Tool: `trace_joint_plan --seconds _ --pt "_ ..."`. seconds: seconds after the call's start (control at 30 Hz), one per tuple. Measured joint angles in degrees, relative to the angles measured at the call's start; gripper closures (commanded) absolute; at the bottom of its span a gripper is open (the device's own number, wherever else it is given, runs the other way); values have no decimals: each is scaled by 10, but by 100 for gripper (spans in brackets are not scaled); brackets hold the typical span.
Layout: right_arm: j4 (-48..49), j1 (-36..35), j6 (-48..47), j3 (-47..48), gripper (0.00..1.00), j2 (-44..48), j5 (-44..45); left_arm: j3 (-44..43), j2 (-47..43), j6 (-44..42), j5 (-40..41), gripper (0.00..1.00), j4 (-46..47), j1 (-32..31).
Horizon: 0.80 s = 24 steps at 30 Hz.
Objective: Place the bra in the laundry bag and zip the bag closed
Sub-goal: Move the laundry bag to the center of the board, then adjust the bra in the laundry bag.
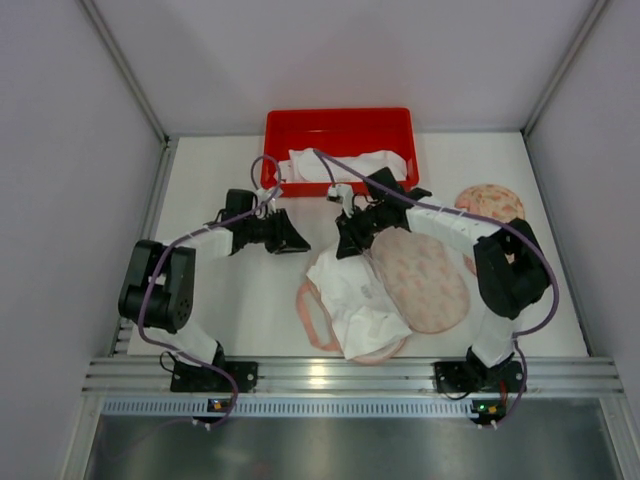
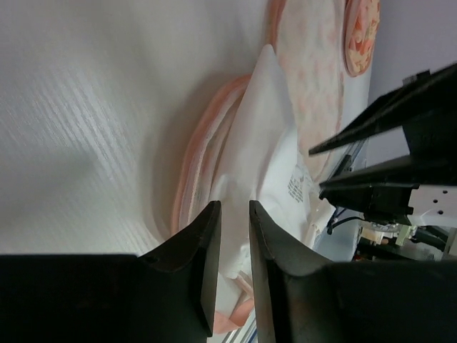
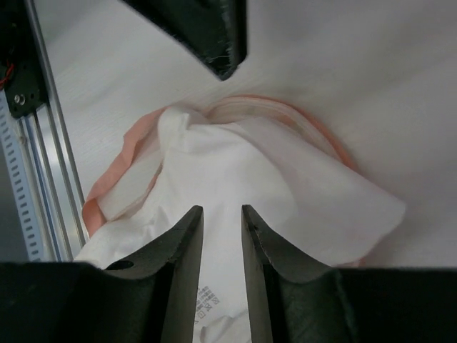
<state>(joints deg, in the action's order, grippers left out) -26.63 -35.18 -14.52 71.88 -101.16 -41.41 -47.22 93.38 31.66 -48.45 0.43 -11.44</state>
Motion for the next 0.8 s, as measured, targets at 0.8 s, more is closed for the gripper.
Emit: trace_joint_plan --seconds 0.8 --pt "-9 105 82 67 35 -110 -21 -31 75 16 -28 100 23 -67"
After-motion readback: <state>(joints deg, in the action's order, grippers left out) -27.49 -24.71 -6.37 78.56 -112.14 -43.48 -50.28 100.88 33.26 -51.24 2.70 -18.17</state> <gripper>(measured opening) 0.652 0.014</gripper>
